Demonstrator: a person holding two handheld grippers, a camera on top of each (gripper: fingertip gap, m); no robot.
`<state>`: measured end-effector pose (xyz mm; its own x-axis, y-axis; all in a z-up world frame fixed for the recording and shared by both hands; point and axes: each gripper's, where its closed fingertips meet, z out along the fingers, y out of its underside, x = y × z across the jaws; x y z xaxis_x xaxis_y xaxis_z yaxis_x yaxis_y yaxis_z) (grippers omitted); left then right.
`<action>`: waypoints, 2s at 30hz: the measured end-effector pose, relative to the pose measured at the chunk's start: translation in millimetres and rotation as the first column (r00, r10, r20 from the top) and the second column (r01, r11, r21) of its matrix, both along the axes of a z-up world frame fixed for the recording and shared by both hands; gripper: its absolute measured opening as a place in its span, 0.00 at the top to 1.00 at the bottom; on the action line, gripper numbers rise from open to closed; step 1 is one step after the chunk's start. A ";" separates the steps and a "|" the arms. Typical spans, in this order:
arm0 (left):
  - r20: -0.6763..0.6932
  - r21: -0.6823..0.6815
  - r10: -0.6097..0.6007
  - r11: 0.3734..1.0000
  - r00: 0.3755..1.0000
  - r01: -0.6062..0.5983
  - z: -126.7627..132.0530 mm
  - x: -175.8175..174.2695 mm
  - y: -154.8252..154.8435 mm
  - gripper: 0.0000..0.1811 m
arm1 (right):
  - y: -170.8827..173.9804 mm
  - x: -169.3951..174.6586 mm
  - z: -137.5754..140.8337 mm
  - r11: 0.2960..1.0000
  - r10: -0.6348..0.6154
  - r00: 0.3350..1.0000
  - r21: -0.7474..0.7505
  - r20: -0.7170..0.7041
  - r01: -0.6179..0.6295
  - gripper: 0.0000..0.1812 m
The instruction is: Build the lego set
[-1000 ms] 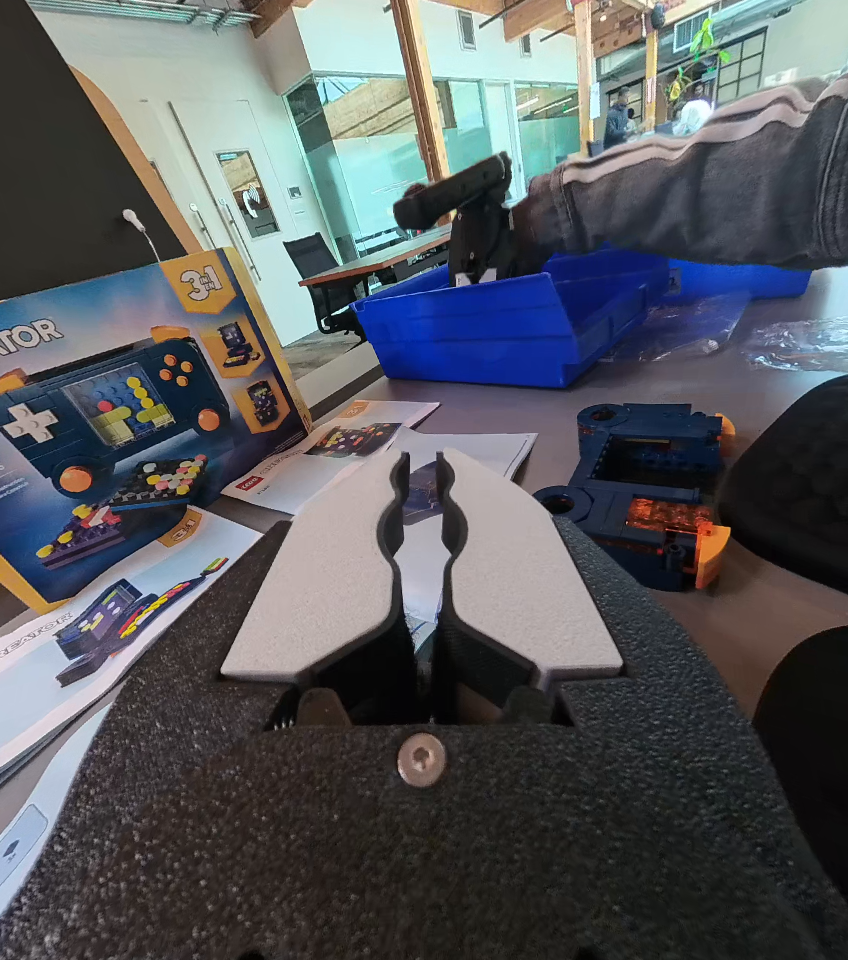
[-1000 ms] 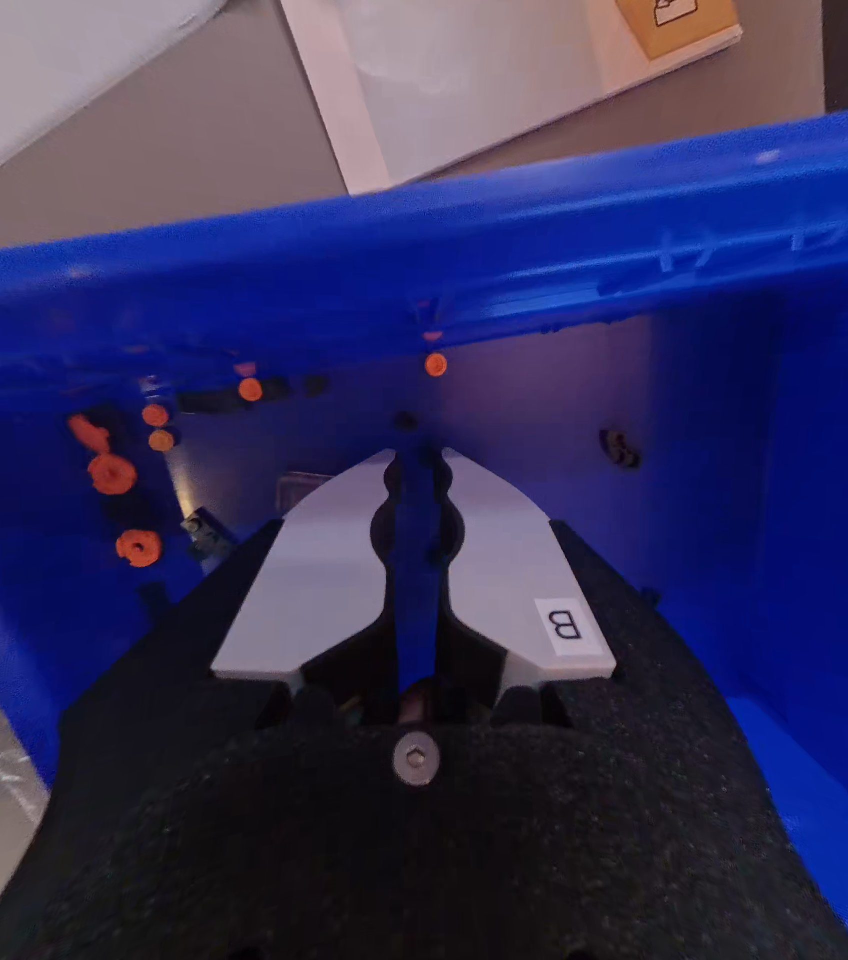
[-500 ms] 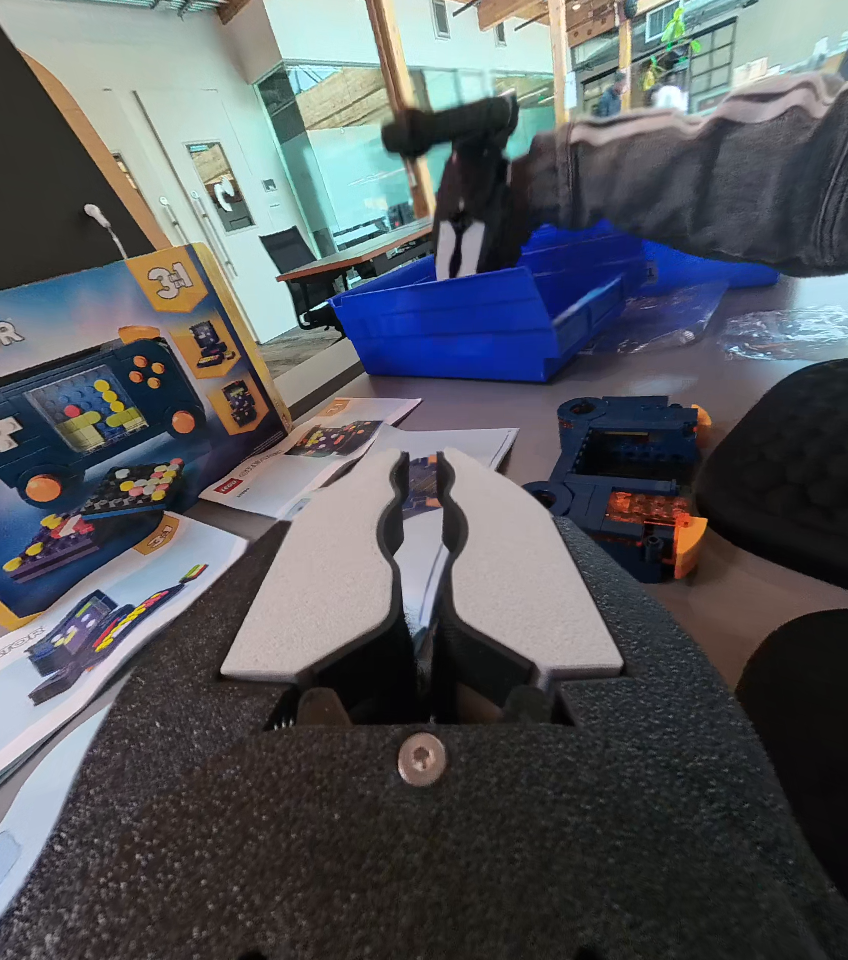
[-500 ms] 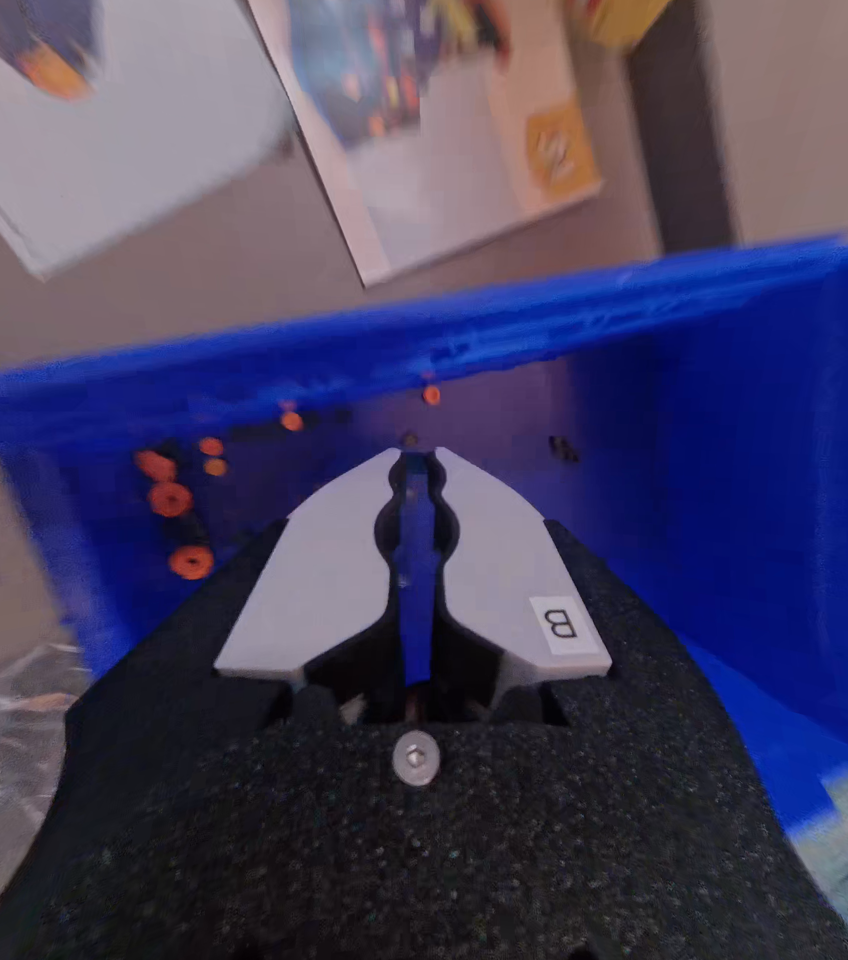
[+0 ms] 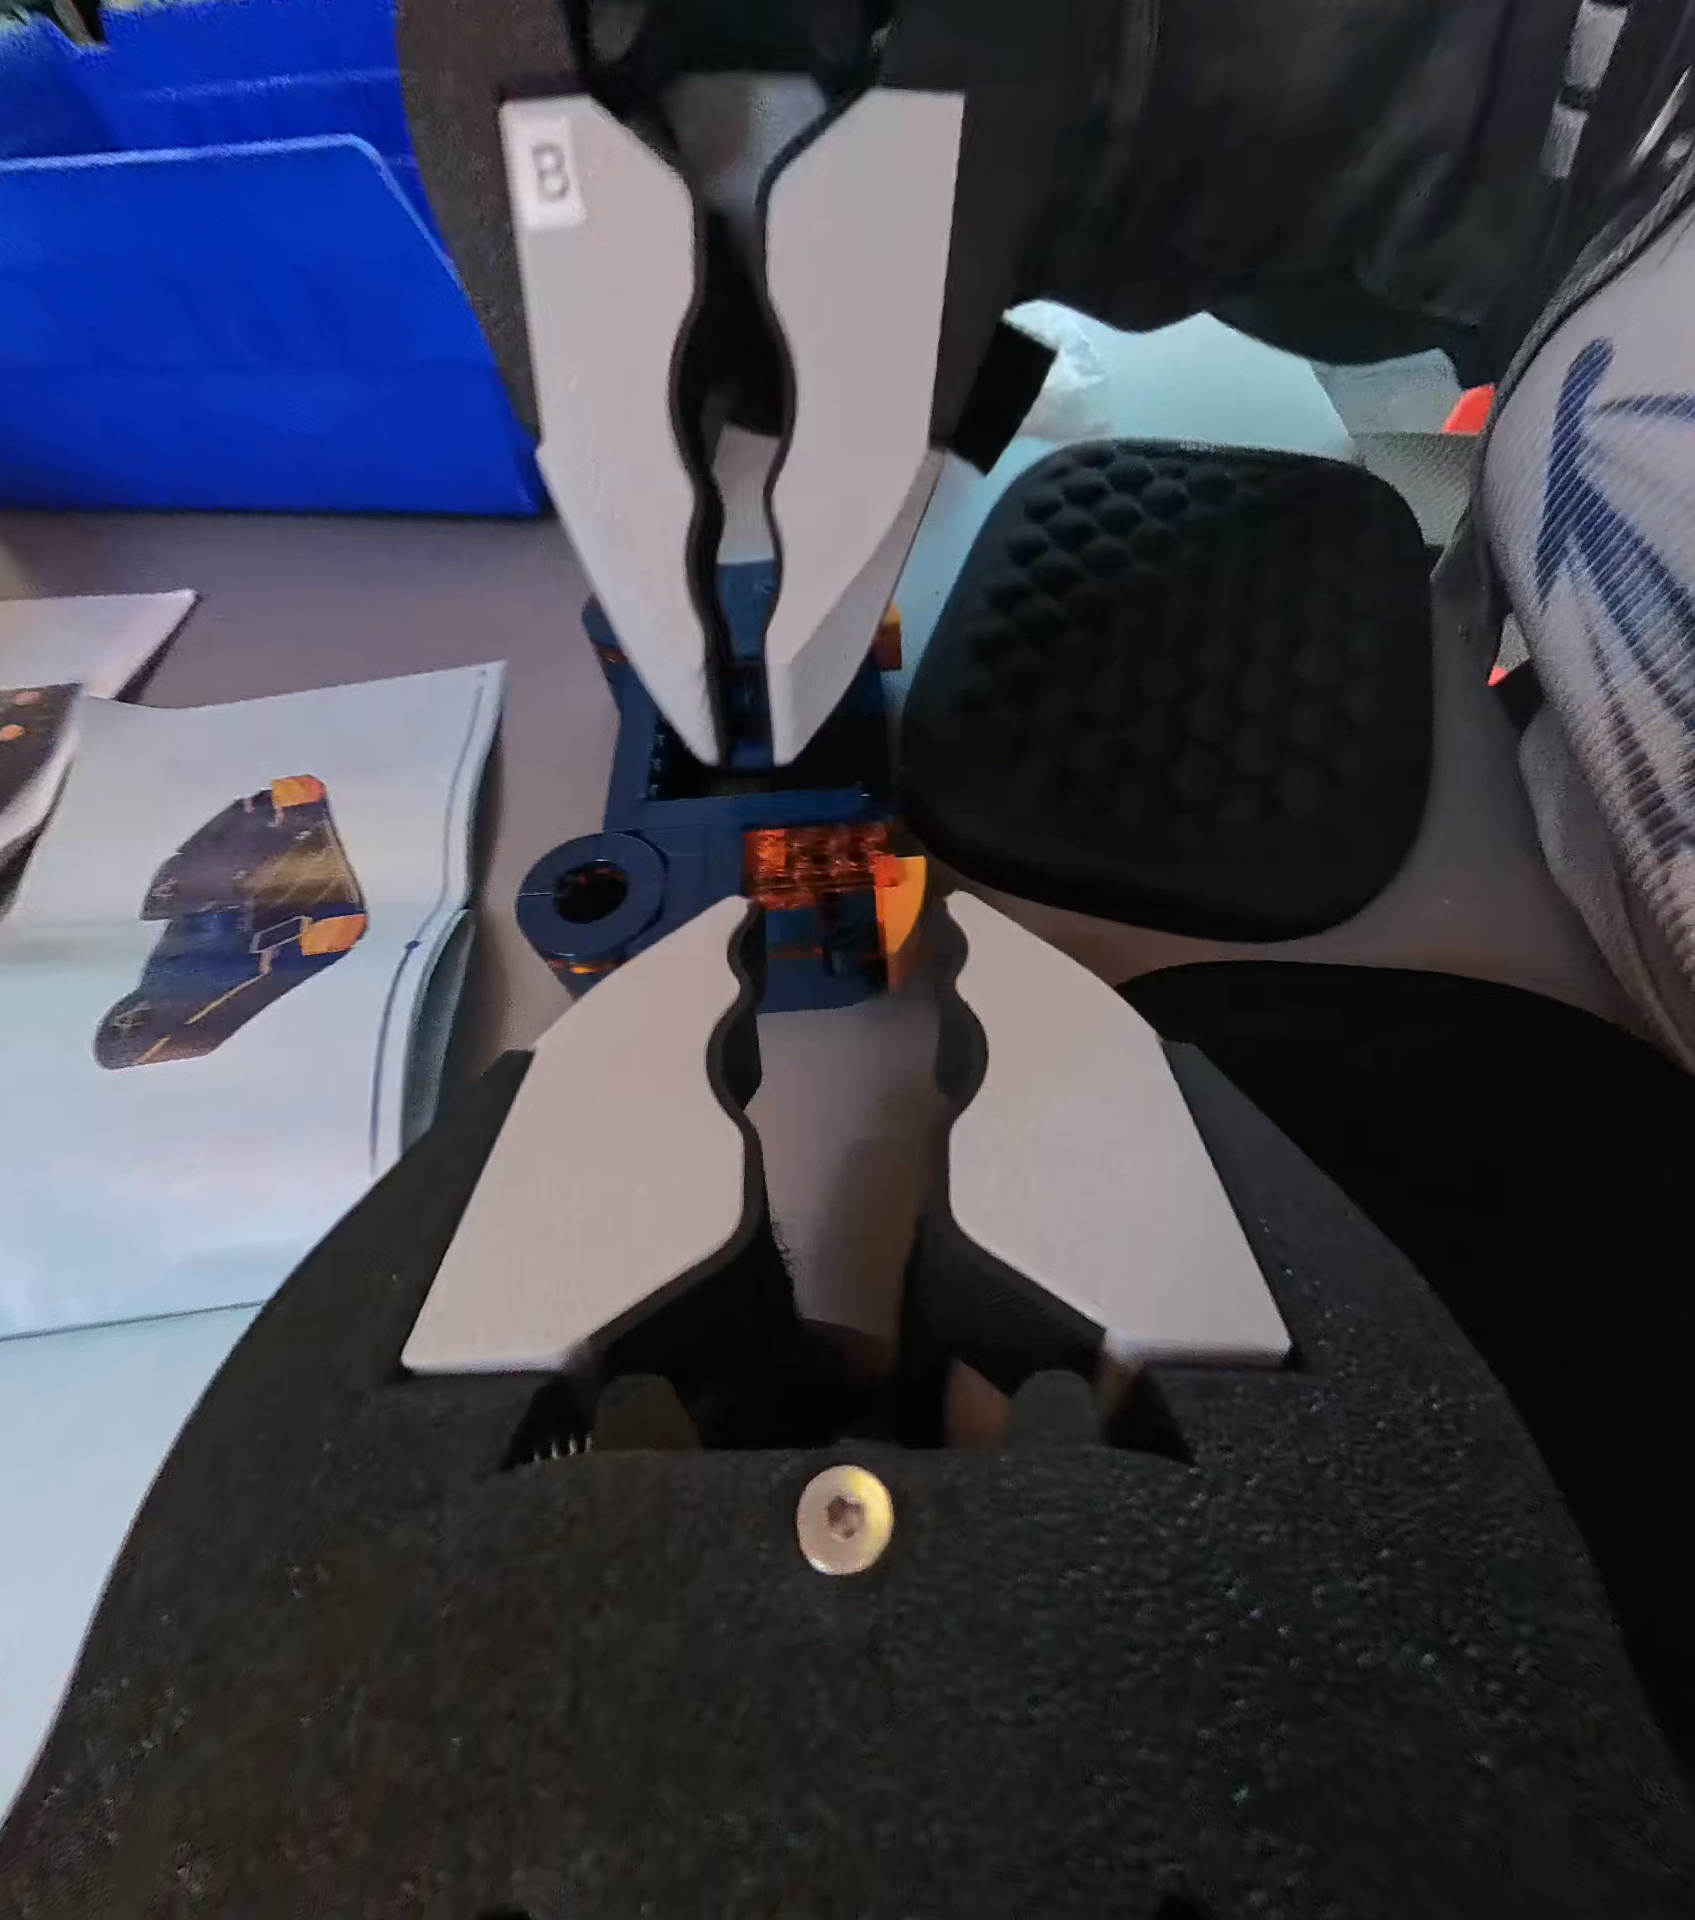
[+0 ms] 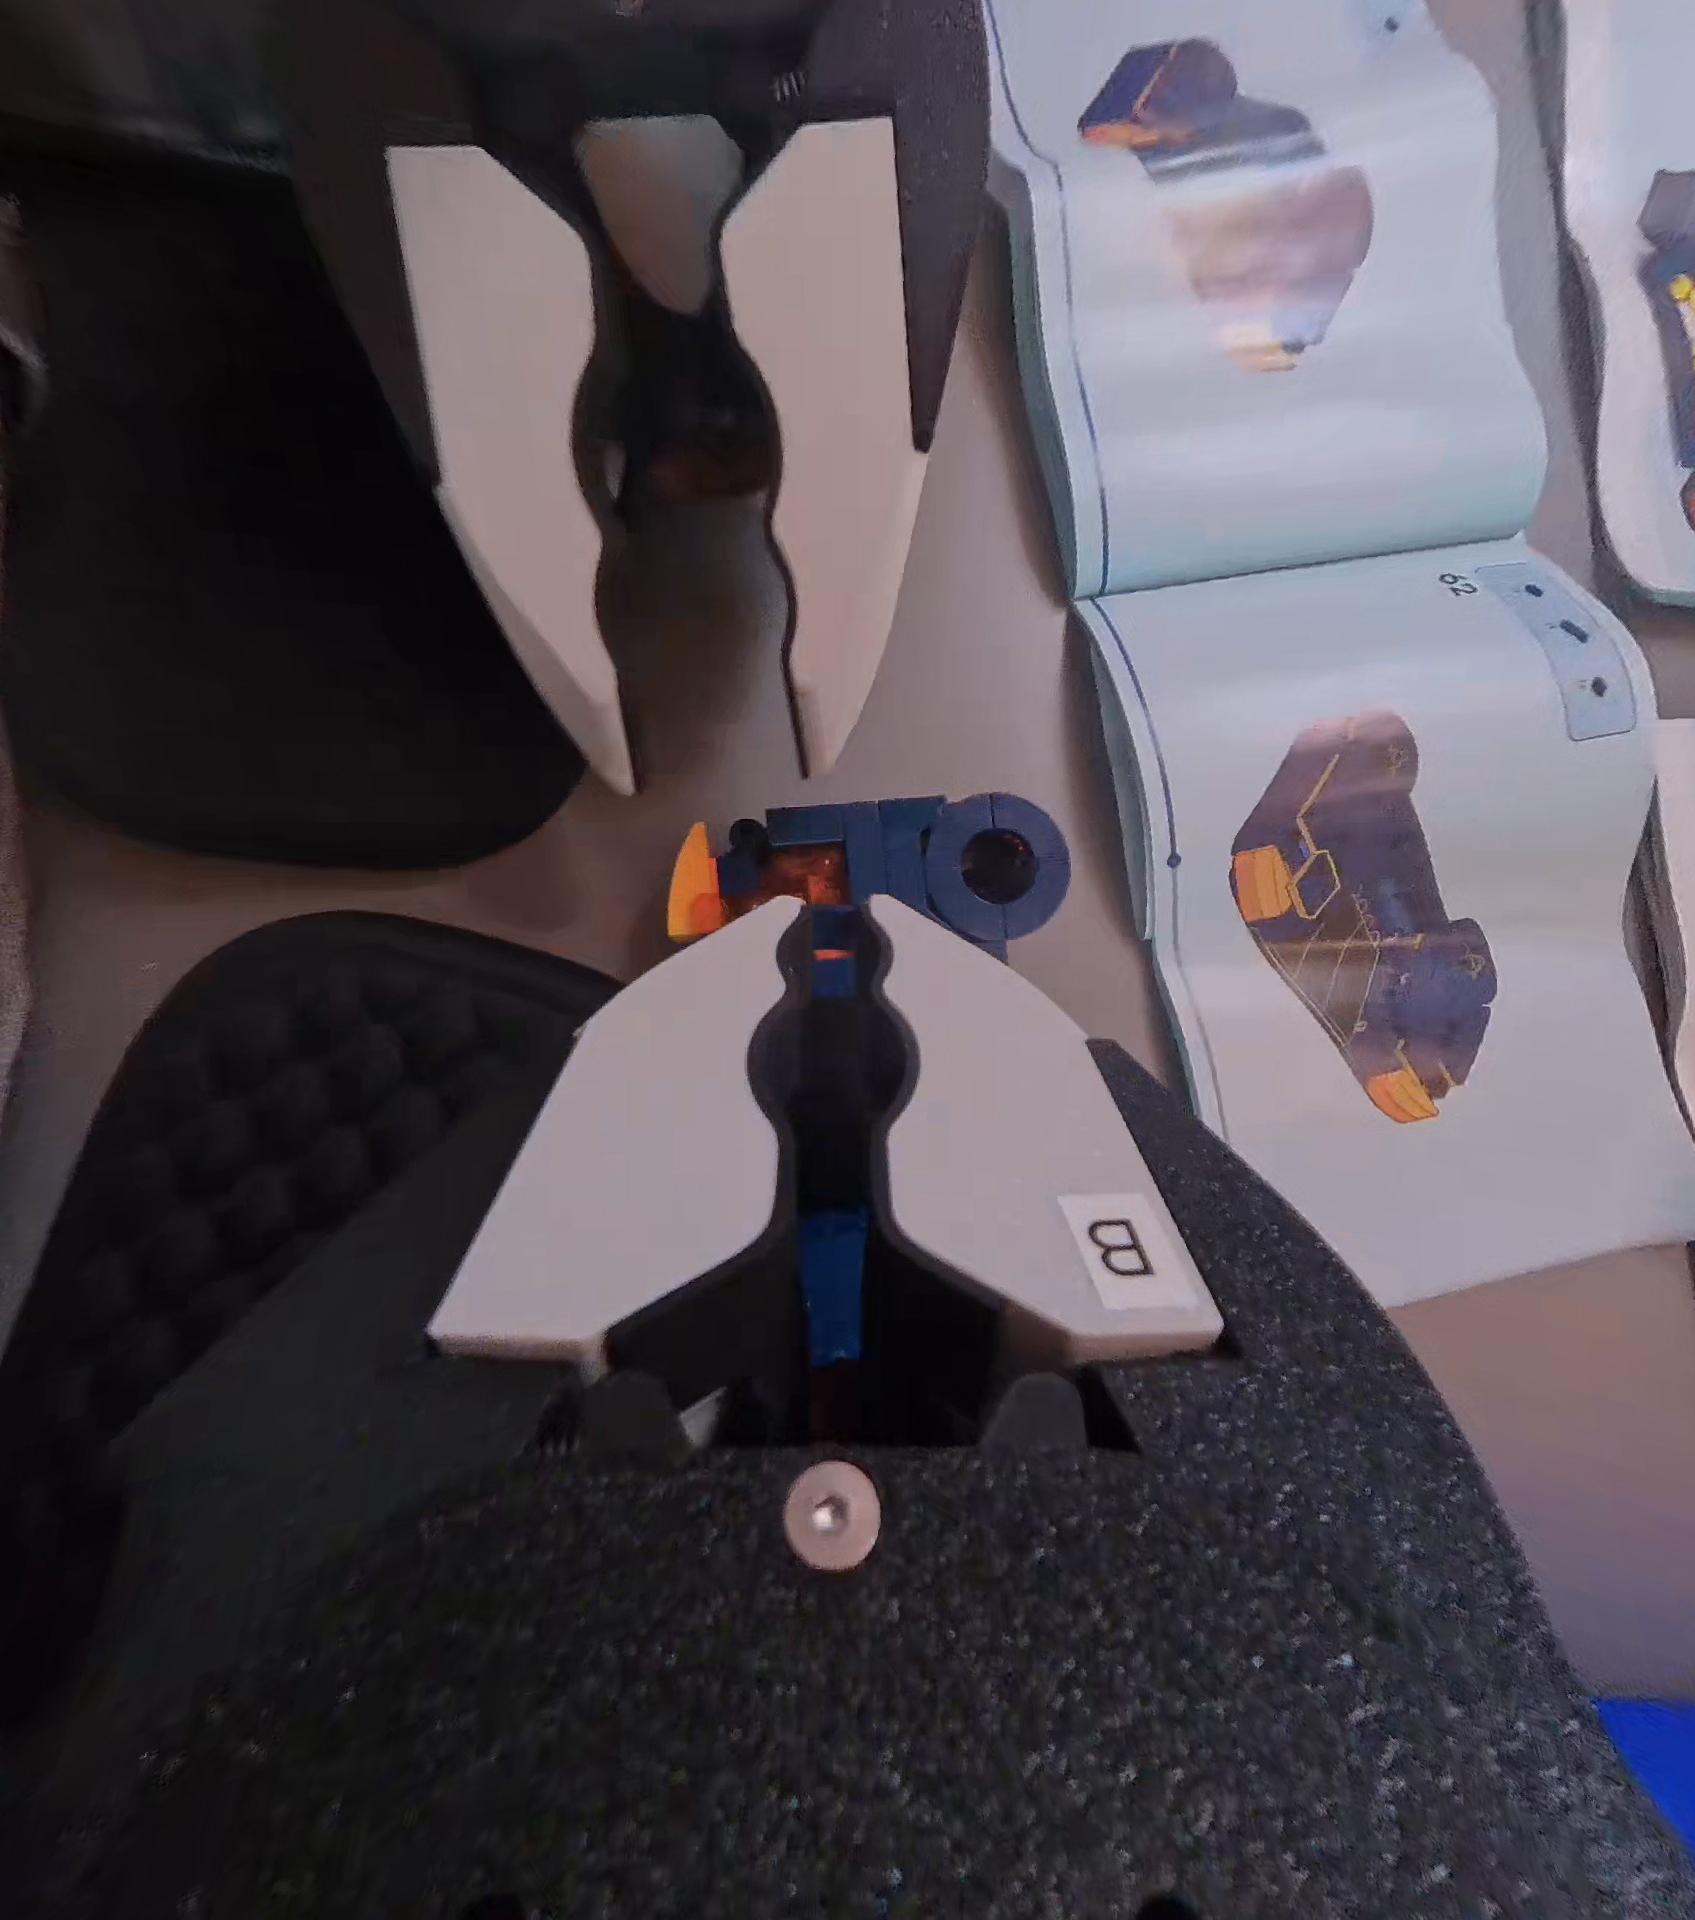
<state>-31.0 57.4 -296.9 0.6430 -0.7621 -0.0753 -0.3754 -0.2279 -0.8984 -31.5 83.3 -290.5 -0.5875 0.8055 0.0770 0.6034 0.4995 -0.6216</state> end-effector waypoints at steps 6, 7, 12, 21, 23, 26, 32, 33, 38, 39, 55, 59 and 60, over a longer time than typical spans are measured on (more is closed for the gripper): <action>-0.067 -0.024 -0.013 1.000 0.998 0.012 -9.9 4.9 -1.3 0.85 | -6.2 -7.8 -11.6 0.999 0.029 0.999 0.039 0.025 -0.030 0.96; -0.060 -0.024 -0.011 1.000 0.998 0.009 -9.1 4.4 -1.2 0.85 | -6.4 -8.7 -13.7 0.998 0.035 0.999 0.047 0.028 -0.037 0.96; -0.037 -0.025 -0.003 1.000 0.999 0.002 -7.0 2.7 -1.0 0.87 | -9.1 -11.5 -19.9 0.997 0.054 0.997 0.048 0.051 -0.056 0.96; -0.045 -0.030 -0.009 1.000 0.999 0.008 -8.8 3.4 -1.0 0.87 | -11.4 -11.7 -20.0 0.993 0.087 0.995 0.079 0.049 -0.091 0.95; -0.046 -0.032 -0.009 0.999 0.999 0.007 -9.2 3.5 -0.8 0.87 | -10.6 -11.8 -20.1 0.992 0.089 0.995 0.091 0.045 -0.093 0.95; -0.048 -0.033 -0.010 0.999 0.999 0.009 -9.6 3.7 -0.8 0.87 | -10.6 -11.4 -20.2 0.990 0.097 0.994 0.097 0.041 -0.100 0.95; -0.049 -0.036 -0.011 0.999 0.999 0.009 -10.1 3.9 -0.6 0.87 | -11.5 -10.9 -20.0 0.988 0.120 0.992 0.096 0.035 -0.123 0.94; -0.049 -0.037 -0.010 0.999 0.999 0.008 -10.2 3.9 -0.5 0.87 | -11.3 -11.1 -19.9 0.988 0.119 0.992 0.095 0.035 -0.122 0.94; -0.043 -0.038 0.005 0.999 0.999 -0.006 -9.6 2.5 1.0 0.86 | -4.4 -12.9 -14.1 0.992 0.093 0.996 0.082 -0.012 -0.091 0.98; -0.039 -0.036 0.018 0.999 0.999 -0.020 -9.1 1.1 2.5 0.84 | -4.6 -11.9 -12.2 0.994 0.091 0.996 0.062 -0.023 -0.090 1.00; -0.033 -0.099 0.087 0.991 0.996 -0.089 -13.5 -5.7 10.6 0.90 | -9.0 -8.4 -18.7 0.995 0.102 0.994 0.005 -0.041 -0.102 1.00; -0.053 -0.116 0.078 0.990 0.996 -0.084 -17.1 -4.6 9.6 0.91 | -10.9 -9.8 -17.5 0.994 0.112 0.993 0.014 -0.036 -0.112 1.00; -0.067 -0.122 0.072 0.989 0.995 -0.080 -19.1 -3.7 9.1 0.92 | -11.0 -9.8 -17.5 0.993 0.114 0.993 0.014 -0.029 -0.113 1.00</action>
